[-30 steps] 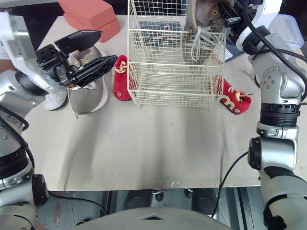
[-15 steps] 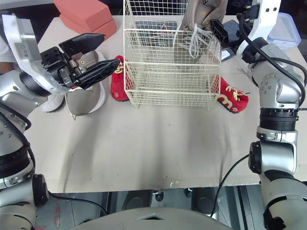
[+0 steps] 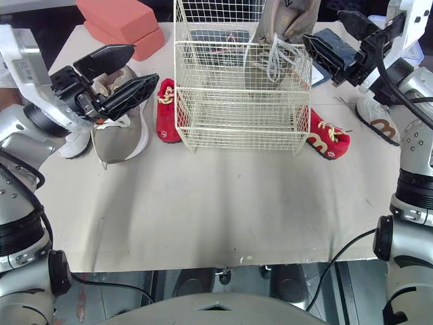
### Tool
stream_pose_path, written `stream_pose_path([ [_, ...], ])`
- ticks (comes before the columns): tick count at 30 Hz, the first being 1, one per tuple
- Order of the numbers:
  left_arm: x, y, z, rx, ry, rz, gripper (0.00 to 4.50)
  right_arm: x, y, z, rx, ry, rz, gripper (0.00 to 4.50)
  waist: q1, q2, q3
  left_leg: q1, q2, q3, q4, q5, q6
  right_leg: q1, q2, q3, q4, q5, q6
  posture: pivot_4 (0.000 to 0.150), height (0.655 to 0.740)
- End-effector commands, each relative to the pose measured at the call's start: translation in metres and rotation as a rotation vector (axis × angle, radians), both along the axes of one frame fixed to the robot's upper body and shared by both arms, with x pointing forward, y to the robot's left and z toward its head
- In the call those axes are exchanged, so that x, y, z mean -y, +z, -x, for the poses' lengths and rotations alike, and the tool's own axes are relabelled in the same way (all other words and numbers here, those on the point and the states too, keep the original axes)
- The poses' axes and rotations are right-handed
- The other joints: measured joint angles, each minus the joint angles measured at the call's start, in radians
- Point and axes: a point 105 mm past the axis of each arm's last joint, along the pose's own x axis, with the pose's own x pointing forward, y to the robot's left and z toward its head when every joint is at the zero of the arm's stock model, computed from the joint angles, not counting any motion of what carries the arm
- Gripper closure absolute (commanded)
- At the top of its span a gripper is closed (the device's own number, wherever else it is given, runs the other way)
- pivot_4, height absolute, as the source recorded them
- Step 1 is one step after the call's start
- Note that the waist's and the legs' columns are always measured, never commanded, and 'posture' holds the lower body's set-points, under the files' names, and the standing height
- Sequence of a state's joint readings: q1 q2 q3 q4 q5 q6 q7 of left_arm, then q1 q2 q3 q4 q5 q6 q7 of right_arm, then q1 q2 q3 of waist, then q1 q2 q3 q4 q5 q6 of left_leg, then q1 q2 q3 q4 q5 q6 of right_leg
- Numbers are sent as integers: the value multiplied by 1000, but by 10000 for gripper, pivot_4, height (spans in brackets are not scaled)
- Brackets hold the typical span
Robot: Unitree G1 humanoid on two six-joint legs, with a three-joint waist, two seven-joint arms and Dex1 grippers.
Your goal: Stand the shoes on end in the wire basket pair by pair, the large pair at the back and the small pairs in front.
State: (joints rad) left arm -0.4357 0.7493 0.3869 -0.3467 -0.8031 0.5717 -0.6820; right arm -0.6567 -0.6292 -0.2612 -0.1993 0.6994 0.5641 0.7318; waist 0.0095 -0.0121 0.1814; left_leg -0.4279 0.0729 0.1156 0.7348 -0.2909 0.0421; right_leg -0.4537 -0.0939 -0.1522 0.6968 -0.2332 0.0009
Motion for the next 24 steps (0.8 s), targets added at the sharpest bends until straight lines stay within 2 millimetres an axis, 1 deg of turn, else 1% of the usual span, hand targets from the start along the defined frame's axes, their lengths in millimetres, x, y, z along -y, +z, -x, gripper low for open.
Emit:
stream_pose_path([
  [1, -44, -3, -12, 9, 182, 27, 0, -27, -5, 33, 45, 182, 103, 619, -1, 0, 0, 1, 0, 1, 0, 0, 0, 0, 0, 0, 0, 0, 0, 1500, 6860],
  [3, -68, -12, -20, -40, 251, 32, 0, -43, -12, 51, 40, 303, 131, 619, -1, 0, 0, 0, 1, 1, 0, 0, 0, 0, 0, 0, 0, 0, 0, 1500, 6860],
  [4, -76, -14, -22, -58, 270, 42, 0, -48, -14, 56, 43, 333, 142, 619, -1, 0, 0, 0, 1, 1, 0, 0, 0, 0, 0, 0, 0, 0, 0, 1500, 6860],
  [6, -100, -16, -31, -86, 353, 72, 0, -58, -19, 62, 46, 372, 162, 619, 2, 0, 0, 0, 1, 0, 0, 0, 0, 0, 0, 0, 0, 0, 0, 1500, 6860],
  [8, -117, -20, -37, -114, 402, 82, 0, -64, -20, 66, 57, 391, 163, 619, 4, -1, 0, -1, 1, 0, 1, 0, 0, 0, 0, -1, -1, 0, 0, 1500, 6860],
  [13, -141, -34, -47, -187, 430, 66, 0, -73, -23, 66, 78, 383, 152, 619, 5, -1, 0, -2, 0, 0, 1, 0, 0, 0, 0, -3, -1, 0, 0, 1500, 6860],
  [20, -171, -38, -62, -238, 465, 121, 0, -71, -41, 54, 72, 295, 185, 619, 3, -4, -1, -3, 0, -1, 2, 0, 0, -1, 0, -7, -1, 0, 0, 1500, 6860],
  [24, -171, -46, -68, -316, 431, 126, 0, -72, -47, 51, 73, 274, 197, 619, 1, -4, -1, -3, -1, 0, 2, 0, 0, -1, 0, -6, 0, 0, 0, 1500, 6860],
])
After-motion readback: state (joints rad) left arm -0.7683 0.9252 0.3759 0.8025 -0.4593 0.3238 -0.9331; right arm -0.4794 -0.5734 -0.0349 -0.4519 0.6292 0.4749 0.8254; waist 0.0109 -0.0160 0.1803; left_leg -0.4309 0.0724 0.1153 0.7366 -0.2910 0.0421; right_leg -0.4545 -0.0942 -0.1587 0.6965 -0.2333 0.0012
